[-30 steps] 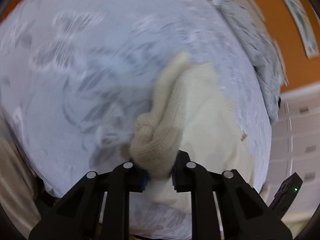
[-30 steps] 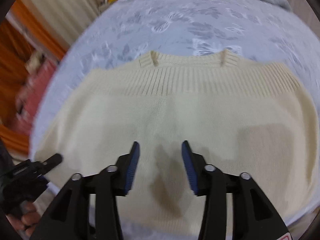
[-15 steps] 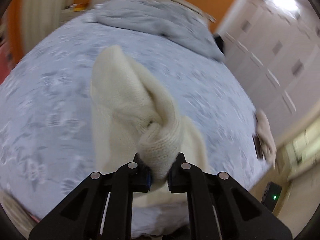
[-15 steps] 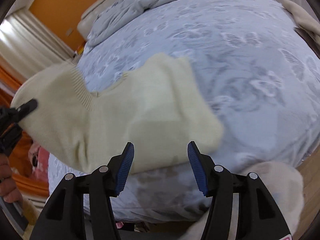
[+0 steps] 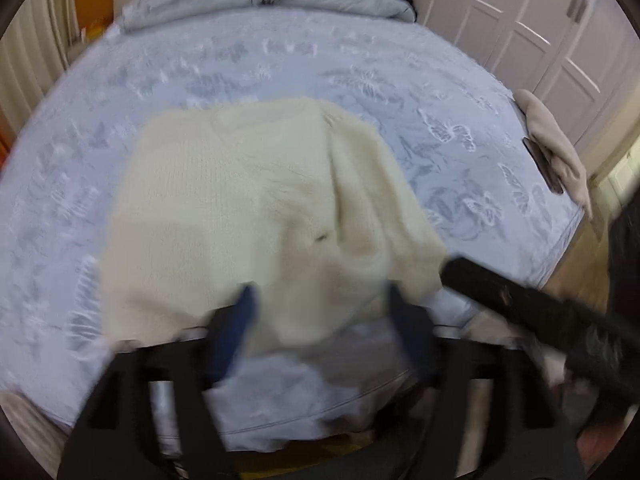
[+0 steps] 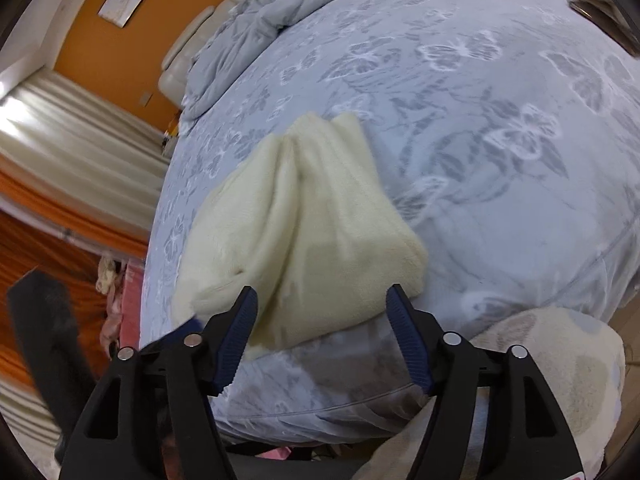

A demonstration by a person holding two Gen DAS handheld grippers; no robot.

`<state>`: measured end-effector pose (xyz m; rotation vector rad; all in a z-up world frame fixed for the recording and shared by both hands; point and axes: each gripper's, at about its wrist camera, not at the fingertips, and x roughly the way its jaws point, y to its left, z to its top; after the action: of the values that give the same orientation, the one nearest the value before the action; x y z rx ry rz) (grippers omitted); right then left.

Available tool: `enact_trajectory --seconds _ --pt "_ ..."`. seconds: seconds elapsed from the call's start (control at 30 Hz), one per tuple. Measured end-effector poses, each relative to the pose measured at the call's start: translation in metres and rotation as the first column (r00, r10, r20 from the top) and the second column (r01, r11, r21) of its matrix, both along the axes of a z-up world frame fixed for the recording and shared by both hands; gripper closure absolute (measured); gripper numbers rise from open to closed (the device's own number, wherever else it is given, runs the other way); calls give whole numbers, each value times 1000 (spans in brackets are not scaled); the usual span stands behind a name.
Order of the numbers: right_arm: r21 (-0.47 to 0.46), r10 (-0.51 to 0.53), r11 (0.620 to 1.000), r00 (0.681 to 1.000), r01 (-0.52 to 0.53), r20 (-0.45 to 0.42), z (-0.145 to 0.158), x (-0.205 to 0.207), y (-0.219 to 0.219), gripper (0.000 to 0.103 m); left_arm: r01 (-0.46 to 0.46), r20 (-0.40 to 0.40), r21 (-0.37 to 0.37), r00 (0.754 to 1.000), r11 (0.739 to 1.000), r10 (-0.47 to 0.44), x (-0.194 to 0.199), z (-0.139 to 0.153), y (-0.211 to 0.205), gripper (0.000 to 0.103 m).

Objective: Fold small clothes

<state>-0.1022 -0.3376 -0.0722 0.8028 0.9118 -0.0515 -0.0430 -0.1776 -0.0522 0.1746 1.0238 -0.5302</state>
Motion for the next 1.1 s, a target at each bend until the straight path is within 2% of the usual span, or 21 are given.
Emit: enact_trajectory --seconds 0.07,0.13,0.2,0.23,0.3,0.33,0.37,0.43,0.5,0.57,0.6,0.63,0.67,0.7,0.77,0.8,0.83,0.9,0.97,1.03,1.1 --pt "33 22 999 1000 -22 0 3 14 8 26 7 71 28 997 1000 -9 -12 9 13 16" --pt "75 59 996 998 -56 -35 2 37 18 20 12 102 94 994 995 -22 -21 4 30 16" --pt "71 102 993 990 -95 -98 -5 60 30 18 -12 93 137 996 990 -1 -24 -7 49 16" --pt "41 125 992 983 -121 -135 -11 74 39 18 -31 83 154 996 988 18 -23 -13 57 16" --pt "8 145 989 974 -146 -177 -21 88 49 18 -85 45 178 996 980 78 -16 -26 74 16" --pt "20 169 986 967 -168 -191 -28 97 57 20 -104 37 180 994 978 99 -13 -30 78 16" --pt "41 198 980 960 -193 -200 -32 105 63 49 -135 26 178 991 975 132 -6 -35 83 16" --pt "18 210 977 955 -211 -212 -21 114 68 81 -165 19 172 986 971 164 3 -39 88 16" --pt "20 223 975 973 -222 -58 25 115 63 86 -186 27 172 983 967 184 13 -41 88 16" --pt "10 228 973 973 -229 44 63 108 57 86 -217 30 138 976 966 215 26 -41 90 28" --pt "-24 223 975 971 -222 84 80 102 51 86 -223 9 119 975 968 224 30 -43 90 42" --pt "-43 208 978 973 -204 100 85 95 42 86 -231 -35 84 971 969 235 32 -44 94 44" --pt "-46 188 982 978 -184 93 82 93 34 86 -245 -86 40 965 969 248 38 -46 95 46" --pt "-52 162 986 985 -159 62 70 89 23 86 -242 -99 40 964 969 245 41 -48 92 50" --pt "-72 114 990 984 -124 -134 7 88 -3 86 -213 -97 91 970 973 221 43 -55 79 57" --pt "-42 106 992 967 -119 -230 -27 86 -11 86 -207 -109 107 970 972 219 43 -60 75 60" --pt "-7 90 995 959 -95 -268 -57 78 -19 86 -211 -126 116 966 971 225 42 -65 71 60" --pt "52 56 998 976 -46 -210 -55 67 -26 85 -213 -132 130 964 968 230 39 -69 66 60" --pt "72 37 997 977 -22 -208 -48 65 -28 83 -207 -117 160 967 965 227 39 -67 62 60" --pt "50 0 999 981 10 -196 -34 56 -30 75 -198 -115 176 969 964 220 38 -66 60 58" --pt "-34 -67 997 983 62 -172 -13 42 -29 58 -174 -86 206 977 963 195 36 -62 57 55"
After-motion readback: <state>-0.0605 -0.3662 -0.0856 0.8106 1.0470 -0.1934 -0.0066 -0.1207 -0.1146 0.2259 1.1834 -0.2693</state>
